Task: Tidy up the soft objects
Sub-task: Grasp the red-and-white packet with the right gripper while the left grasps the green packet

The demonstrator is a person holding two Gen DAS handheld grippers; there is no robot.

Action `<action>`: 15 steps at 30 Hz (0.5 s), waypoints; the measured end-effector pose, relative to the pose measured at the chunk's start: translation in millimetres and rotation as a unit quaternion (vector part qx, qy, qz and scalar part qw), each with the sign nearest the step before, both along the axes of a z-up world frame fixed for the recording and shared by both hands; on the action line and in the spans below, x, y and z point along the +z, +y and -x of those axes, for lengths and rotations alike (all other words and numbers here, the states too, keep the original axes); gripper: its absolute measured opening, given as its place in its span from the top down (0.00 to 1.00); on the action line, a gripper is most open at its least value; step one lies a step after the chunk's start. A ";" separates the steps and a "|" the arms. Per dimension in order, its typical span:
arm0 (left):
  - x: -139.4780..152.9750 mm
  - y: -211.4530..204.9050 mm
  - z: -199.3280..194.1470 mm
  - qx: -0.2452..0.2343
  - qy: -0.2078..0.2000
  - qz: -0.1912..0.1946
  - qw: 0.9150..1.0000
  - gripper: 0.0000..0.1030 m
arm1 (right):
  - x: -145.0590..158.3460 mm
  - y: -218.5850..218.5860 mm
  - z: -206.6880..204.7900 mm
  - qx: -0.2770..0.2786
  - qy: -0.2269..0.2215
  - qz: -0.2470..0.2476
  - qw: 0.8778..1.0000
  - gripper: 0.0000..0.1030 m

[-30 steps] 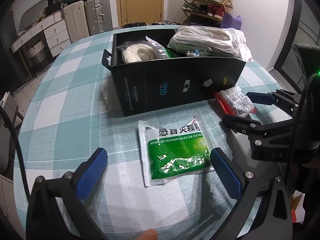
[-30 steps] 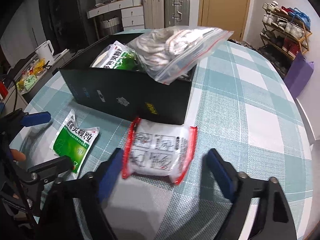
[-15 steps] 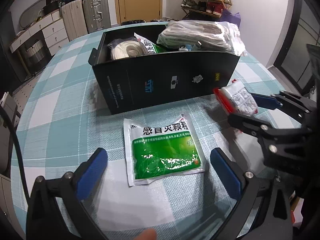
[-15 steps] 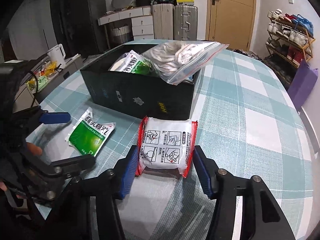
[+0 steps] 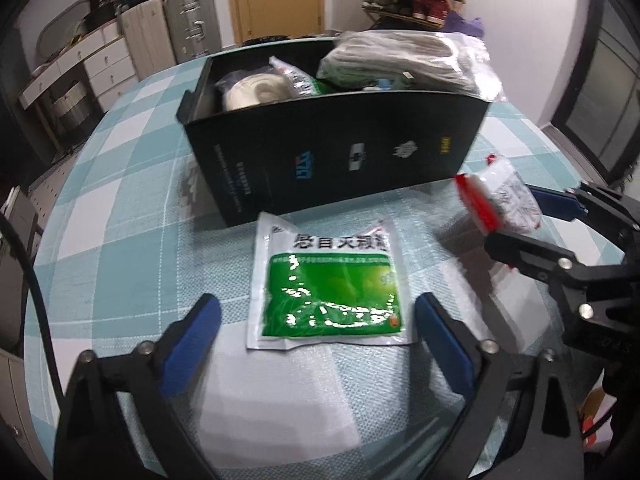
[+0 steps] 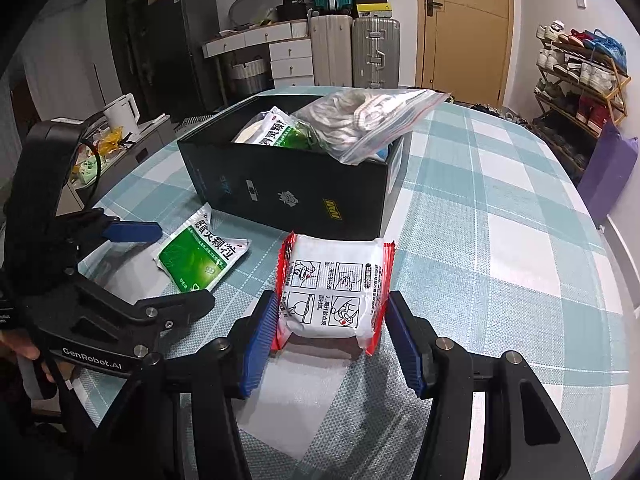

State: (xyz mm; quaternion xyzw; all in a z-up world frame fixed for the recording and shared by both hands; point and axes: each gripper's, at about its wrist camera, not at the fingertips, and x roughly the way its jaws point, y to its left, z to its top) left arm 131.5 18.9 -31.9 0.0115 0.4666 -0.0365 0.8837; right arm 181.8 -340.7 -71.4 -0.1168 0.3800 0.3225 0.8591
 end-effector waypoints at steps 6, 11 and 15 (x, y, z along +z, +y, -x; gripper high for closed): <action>5.2 -2.2 3.0 -0.016 -0.012 0.002 1.000 0.33 | 1.9 1.1 2.3 0.005 -0.003 0.001 1.000 0.46; 8.8 2.4 4.5 -0.015 -0.022 0.017 1.000 0.49 | 2.7 1.3 2.8 0.009 -0.004 0.004 1.000 0.46; 9.8 5.4 3.7 -0.013 -0.022 0.028 0.999 0.52 | 3.3 0.9 3.3 0.009 -0.004 0.004 1.000 0.46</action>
